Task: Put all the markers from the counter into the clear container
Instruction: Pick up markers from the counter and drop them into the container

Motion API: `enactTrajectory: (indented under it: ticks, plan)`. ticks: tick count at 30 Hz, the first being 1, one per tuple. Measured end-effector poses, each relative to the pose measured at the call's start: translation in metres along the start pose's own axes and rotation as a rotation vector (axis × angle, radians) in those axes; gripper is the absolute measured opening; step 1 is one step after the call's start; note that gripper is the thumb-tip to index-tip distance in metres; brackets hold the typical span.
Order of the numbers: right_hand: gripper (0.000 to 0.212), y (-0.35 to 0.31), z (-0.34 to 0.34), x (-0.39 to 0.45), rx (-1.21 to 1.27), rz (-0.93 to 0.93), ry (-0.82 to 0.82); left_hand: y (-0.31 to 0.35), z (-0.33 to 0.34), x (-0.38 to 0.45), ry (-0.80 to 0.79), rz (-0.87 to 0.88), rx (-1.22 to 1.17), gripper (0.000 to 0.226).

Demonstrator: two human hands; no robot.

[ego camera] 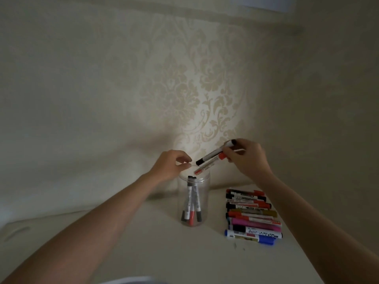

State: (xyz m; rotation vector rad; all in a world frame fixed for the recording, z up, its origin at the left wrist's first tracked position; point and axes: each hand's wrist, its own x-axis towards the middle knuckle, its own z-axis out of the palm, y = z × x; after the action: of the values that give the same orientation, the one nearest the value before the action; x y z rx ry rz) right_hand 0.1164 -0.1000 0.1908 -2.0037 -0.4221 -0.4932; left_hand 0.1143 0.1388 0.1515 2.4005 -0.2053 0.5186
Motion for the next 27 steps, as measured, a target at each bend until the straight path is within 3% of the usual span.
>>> enactTrajectory:
  ticks: [2, 6, 11, 15, 18, 21, 24, 27]
  plan:
    - [0.015, -0.004, 0.013, 0.011, -0.112, -0.021, -0.066, -0.009, -0.001, -0.007, 0.083, -0.015, -0.044, 0.009]
    - [0.022, -0.01, 0.042, 0.022, -0.391, -0.023, -0.184, -0.018, 0.0, -0.023, 0.035, -0.052, -0.076, 0.009]
    - [0.034, 0.002, 0.065, 0.022, -0.426, 0.114, -0.325, -0.015, 0.003, -0.032, 0.051, -0.05, -0.082, 0.02]
    - [0.068, 0.012, 0.06, 0.014, -0.333, 0.057, -0.148, -0.011, 0.003, -0.036, 0.046, -0.046, -0.072, 0.014]
    - [0.042, 0.026, 0.032, 0.0, -0.283, 0.006, -0.086, -0.002, 0.004, -0.042, 0.114, 0.066, 0.01, 0.011]
    - [0.021, 0.066, -0.001, -0.03, -0.308, 0.083, -0.212, 0.028, 0.018, -0.051, 0.13, 0.232, -0.016, 0.01]
    - [0.018, 0.114, -0.026, -0.066, -0.425, 0.216, -0.315, 0.056, 0.055, -0.061, -0.055, 0.318, -0.027, 0.008]
    - [0.022, 0.146, -0.048, -0.101, -0.463, 0.302, -0.244, 0.064, 0.102, -0.075, -0.303, 0.236, -0.013, 0.016]
